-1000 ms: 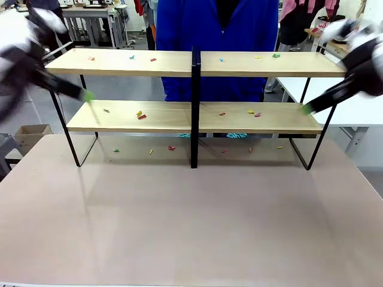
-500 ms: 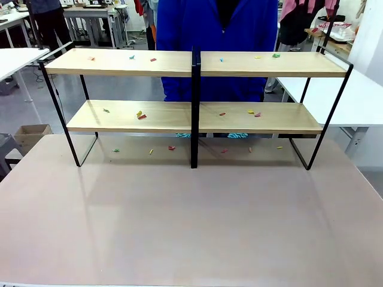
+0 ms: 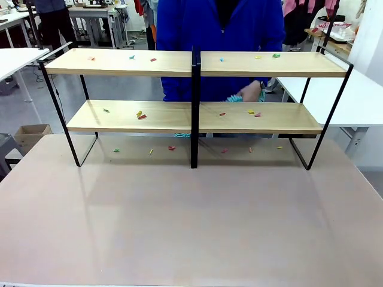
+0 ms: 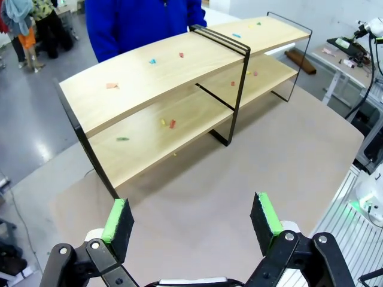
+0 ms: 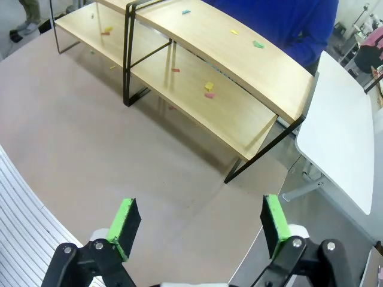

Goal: Clean the shelves.
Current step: Pick up the Duster when the human hands it over.

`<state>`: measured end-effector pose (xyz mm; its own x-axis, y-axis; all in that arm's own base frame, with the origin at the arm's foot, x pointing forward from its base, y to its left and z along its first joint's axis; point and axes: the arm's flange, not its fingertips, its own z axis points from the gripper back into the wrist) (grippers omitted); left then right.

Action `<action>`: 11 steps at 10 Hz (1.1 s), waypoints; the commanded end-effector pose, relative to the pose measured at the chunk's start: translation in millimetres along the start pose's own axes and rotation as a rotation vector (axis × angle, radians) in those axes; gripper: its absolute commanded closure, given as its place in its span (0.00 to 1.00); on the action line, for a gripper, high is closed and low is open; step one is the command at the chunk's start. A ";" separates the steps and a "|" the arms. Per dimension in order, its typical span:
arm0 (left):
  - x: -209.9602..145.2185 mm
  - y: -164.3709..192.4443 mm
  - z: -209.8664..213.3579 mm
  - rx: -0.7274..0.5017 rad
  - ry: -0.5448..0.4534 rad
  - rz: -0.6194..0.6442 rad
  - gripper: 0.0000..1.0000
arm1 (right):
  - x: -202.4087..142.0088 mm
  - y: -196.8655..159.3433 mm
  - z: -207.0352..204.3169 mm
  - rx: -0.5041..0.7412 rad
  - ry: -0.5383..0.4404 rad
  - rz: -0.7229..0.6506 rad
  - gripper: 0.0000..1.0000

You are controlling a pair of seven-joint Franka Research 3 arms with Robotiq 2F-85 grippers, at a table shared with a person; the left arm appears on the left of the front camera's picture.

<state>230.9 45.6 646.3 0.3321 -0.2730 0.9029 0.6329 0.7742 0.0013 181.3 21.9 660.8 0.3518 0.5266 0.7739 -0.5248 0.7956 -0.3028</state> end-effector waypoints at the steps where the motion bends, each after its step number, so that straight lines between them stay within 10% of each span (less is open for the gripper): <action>1: -110.3 -56.8 -47.4 0.009 -0.019 -0.020 0.00 | -77.9 37.9 -40.5 -0.024 -0.012 0.002 0.00; 11: -108.0 -41.7 -62.6 -0.033 0.041 -0.046 0.00 | -43.4 39.9 -111.8 -0.091 -0.026 -0.223 0.00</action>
<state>253.3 33.8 628.5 0.3637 -0.3368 0.8685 0.6593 0.7517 0.0154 261.1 53.1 642.5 0.4235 0.3650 0.8291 -0.4098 0.8934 -0.1839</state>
